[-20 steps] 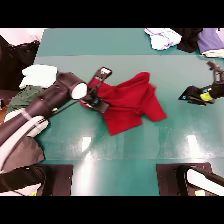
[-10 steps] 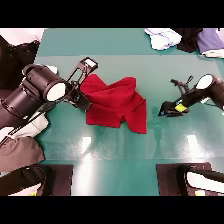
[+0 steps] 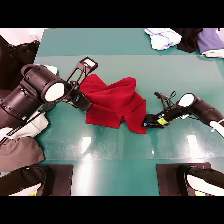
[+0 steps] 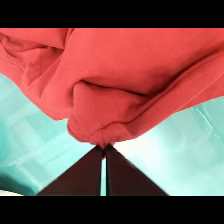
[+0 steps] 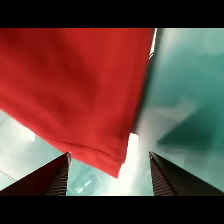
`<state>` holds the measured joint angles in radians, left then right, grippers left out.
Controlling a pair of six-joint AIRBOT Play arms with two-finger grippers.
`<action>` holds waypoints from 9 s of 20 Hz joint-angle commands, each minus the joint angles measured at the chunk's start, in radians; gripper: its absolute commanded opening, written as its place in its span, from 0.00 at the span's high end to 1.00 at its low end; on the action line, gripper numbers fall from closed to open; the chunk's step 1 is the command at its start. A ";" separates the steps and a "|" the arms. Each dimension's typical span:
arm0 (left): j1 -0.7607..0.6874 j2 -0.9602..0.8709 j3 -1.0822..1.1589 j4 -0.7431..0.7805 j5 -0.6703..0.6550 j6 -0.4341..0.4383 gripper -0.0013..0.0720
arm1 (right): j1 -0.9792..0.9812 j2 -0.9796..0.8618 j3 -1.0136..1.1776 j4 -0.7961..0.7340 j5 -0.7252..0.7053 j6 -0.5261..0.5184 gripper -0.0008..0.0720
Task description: Fold the shirts.
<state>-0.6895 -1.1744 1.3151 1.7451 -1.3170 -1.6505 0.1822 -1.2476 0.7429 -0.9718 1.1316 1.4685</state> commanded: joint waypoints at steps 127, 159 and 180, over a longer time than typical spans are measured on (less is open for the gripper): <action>0.674 0.223 -0.772 -0.575 0.376 0.063 0.95 | -0.271 0.088 0.328 -0.356 0.181 0.063 0.31; 0.673 0.589 -0.664 -0.898 -0.218 0.138 0.95 | -0.539 0.405 0.060 -0.389 0.406 0.048 0.97; 0.673 0.050 -0.420 -0.694 0.622 0.193 0.95 | -0.429 -0.203 0.560 -0.227 0.158 0.049 0.97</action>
<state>-0.0170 -1.0382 0.8654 1.0523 -0.7975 -1.4761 -0.2859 -1.3457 1.2377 -1.2015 1.3266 1.5166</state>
